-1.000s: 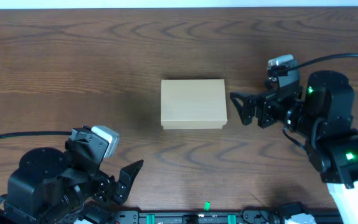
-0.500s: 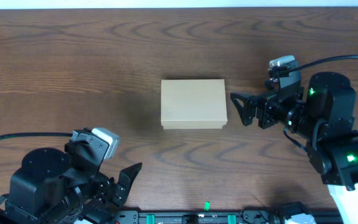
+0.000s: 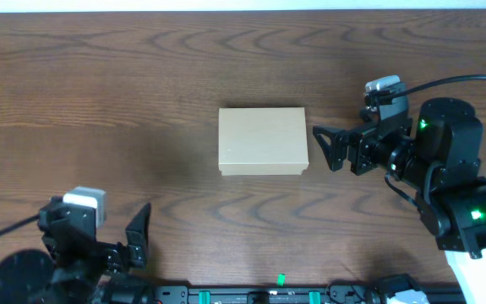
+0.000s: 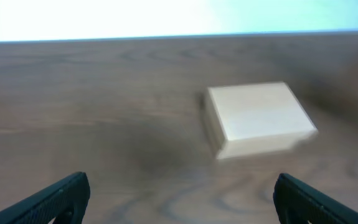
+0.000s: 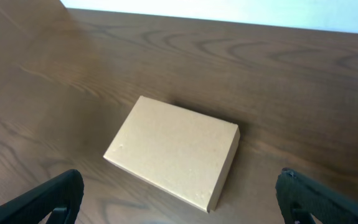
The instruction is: Pack container
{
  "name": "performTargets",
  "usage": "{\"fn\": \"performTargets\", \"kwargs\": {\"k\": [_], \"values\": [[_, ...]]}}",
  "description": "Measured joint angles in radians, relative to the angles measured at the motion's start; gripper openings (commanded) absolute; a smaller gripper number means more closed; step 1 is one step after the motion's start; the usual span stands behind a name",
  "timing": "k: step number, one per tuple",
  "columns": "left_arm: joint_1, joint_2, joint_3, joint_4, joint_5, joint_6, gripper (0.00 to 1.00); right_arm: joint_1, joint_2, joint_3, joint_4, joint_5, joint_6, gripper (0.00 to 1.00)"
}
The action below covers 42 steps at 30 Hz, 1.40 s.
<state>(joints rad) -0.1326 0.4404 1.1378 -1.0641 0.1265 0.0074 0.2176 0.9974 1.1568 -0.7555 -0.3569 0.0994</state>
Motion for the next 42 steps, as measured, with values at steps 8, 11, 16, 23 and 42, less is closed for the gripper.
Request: {"fn": "performTargets", "kwargs": {"k": [8,11,16,23,42], "values": [[0.111,-0.240,-0.385,0.196,-0.075,0.000,0.95,0.000,0.000,0.000,-0.002,0.003,0.000,0.99],[0.136,-0.311,-0.521,0.280,-0.083,0.000,0.95,0.000,0.000,0.000,-0.002,0.003,0.000,0.99],[0.160,-0.399,-0.705,0.404,-0.086,0.000,0.95,0.000,0.000,0.000,-0.002,0.003,0.000,0.99],[0.166,-0.426,-0.841,0.537,-0.085,0.000,0.95,0.000,0.000,0.000,-0.002,0.003,0.000,0.99],[0.166,-0.428,-1.001,0.678,0.005,0.000,0.95,0.000,0.000,0.000,-0.002,0.006,0.000,0.99]]}}
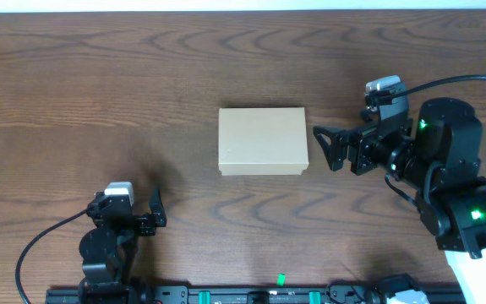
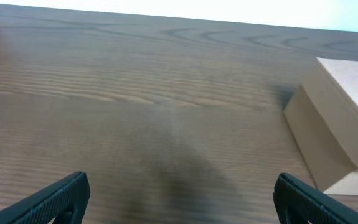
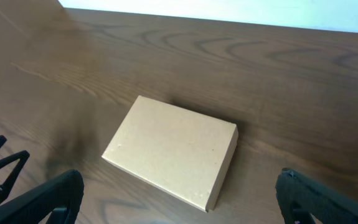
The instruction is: Pack container
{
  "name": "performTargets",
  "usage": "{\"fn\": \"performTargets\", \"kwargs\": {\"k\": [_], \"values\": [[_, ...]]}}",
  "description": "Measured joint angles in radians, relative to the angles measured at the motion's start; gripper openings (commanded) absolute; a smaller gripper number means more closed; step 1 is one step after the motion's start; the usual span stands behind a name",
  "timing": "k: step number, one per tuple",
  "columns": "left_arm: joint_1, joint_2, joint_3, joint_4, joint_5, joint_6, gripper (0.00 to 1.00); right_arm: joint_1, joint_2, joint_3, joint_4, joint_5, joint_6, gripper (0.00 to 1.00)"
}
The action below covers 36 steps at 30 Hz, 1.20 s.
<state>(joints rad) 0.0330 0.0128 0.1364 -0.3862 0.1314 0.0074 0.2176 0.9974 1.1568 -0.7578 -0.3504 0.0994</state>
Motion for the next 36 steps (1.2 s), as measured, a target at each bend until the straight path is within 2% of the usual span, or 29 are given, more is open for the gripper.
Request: {"fn": "performTargets", "kwargs": {"k": [27,36], "values": [[0.000,0.000,0.000,0.001,0.019,0.000,0.95,0.011,-0.006,0.000,-0.005,0.004,0.000,0.99],[0.000,-0.001,0.000,0.001,0.019,0.000,0.95,0.143,-0.186,-0.024,-0.147,0.134,-0.059,0.99]]}}
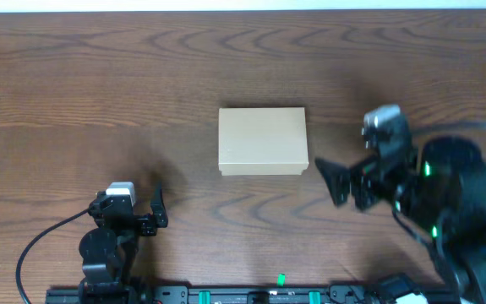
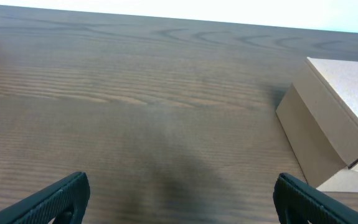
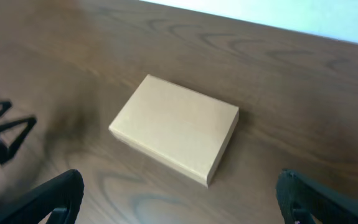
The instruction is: Pack container
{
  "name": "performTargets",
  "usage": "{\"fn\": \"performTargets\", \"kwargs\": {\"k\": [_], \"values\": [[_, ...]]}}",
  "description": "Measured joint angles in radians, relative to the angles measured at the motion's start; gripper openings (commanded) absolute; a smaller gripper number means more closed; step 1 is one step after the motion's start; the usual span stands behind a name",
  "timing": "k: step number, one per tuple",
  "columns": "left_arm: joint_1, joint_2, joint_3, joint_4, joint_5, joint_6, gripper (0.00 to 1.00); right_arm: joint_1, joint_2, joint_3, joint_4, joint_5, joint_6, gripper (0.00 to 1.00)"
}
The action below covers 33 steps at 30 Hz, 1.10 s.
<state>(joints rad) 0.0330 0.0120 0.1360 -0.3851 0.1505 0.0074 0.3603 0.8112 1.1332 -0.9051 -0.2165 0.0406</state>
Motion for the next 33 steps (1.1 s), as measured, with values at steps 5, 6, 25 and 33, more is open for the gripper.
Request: {"fn": "performTargets", "kwargs": {"k": [5,6,25,33], "values": [[0.000,0.000,0.000,0.000,0.000,0.000,0.95,0.073,-0.197,-0.204,0.043,0.054,-0.016,0.99],[0.000,0.000,0.000,0.000,0.000,0.000,0.95,0.076,-0.240,-0.264,0.051,0.058,-0.019,0.99],[0.000,-0.001,0.000,0.001,0.000,0.000,0.95,0.076,-0.674,-0.845,0.208,0.033,-0.023,0.99],[0.000,-0.001,0.000,0.001,0.000,0.000,0.95,0.076,-0.794,-0.930,0.208,0.027,-0.023,0.99]]}}
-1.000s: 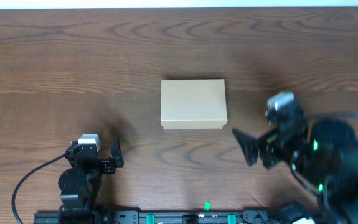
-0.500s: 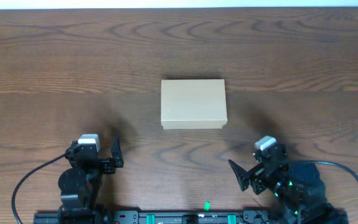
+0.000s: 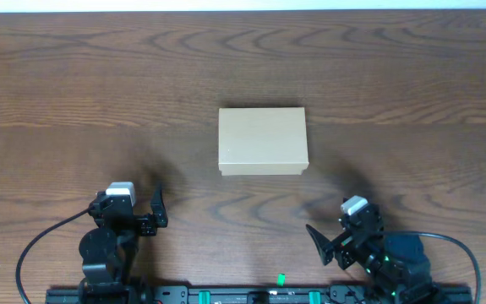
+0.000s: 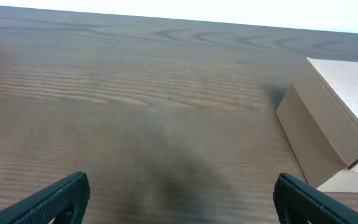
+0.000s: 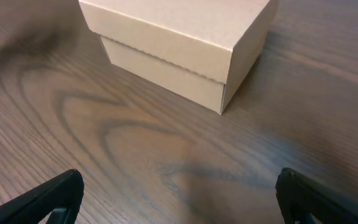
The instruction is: Pack container
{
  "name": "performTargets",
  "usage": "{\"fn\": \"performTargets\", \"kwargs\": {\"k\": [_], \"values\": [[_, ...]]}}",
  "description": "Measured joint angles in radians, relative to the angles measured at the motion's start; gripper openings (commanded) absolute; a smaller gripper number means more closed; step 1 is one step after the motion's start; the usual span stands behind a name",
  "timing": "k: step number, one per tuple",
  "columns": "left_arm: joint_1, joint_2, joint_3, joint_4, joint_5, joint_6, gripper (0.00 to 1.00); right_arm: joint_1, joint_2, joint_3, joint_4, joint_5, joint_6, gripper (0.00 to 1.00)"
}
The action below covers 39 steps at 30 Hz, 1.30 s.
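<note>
A closed tan cardboard box (image 3: 263,141) lies flat at the middle of the wooden table, lid on. The left wrist view shows its corner (image 4: 334,124) at the right edge; the right wrist view shows it (image 5: 179,43) close ahead at the top. My left gripper (image 3: 155,209) sits low by the front edge, left of the box, open and empty (image 4: 179,202). My right gripper (image 3: 321,242) sits low by the front edge, in front of the box's right side, open and empty (image 5: 179,199). Nothing to pack is in view.
The dark wood table (image 3: 73,101) carries only the box. A black rail (image 3: 251,295) with green marks runs along the front edge between the two arm bases. Cables (image 3: 40,245) loop from both arms near that edge.
My right arm has gone from just right-front of the box down to the front edge, its camera now low and close to the box. The left arm and box have not moved.
At first my left arm stood at the front-left corner and my open right gripper was level with the box, just right of it. Then the left arm sat folded by the front edge. Then the right arm was farther back, and now it is folded at the front edge.
</note>
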<state>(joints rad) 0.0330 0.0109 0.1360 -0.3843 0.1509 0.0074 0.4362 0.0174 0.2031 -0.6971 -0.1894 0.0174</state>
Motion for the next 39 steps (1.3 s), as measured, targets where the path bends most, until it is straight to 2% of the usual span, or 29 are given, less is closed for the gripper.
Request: {"fn": "performTargets", "kwargs": {"k": [39], "values": [[0.000,0.000,0.000,0.000,0.000,0.000,0.95,0.018,-0.005,-0.028,0.000,0.003,0.000,0.99]]}}
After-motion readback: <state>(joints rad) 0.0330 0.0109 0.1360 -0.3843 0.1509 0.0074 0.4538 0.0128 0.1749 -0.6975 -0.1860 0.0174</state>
